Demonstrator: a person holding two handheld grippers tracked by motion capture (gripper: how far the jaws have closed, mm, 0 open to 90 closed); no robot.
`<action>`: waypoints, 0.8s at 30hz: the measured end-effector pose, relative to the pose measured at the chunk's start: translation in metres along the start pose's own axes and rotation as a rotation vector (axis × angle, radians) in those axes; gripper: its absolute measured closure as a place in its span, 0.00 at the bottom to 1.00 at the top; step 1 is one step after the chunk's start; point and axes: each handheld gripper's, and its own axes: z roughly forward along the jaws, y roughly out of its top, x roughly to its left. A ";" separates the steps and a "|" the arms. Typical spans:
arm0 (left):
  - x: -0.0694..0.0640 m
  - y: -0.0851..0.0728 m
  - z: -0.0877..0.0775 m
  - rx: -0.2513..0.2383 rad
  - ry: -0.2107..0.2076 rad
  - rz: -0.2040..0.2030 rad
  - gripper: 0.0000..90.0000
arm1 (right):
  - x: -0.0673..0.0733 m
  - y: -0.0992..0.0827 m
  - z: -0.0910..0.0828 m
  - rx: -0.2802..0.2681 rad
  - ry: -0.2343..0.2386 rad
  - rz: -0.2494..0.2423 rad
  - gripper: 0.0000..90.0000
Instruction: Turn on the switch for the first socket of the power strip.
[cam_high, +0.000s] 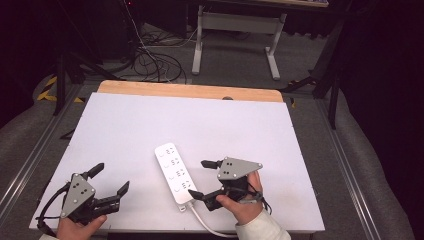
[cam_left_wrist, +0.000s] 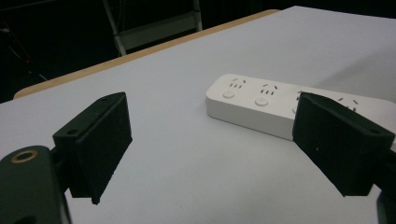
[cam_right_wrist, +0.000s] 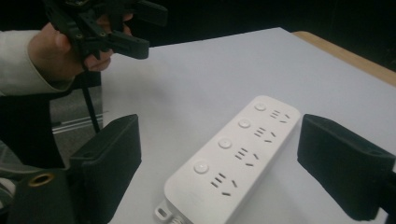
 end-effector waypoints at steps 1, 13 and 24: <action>0.000 0.000 0.000 0.000 0.000 0.000 0.14 | -0.001 -0.001 -0.003 -0.001 -0.007 -0.008 0.12; 0.000 0.000 0.000 0.000 -0.002 0.001 0.14 | -0.019 -0.024 -0.038 -0.019 -0.155 0.041 0.09; -0.001 0.000 0.000 0.001 -0.003 0.004 0.14 | -0.031 -0.054 -0.064 -0.023 -0.254 0.087 0.06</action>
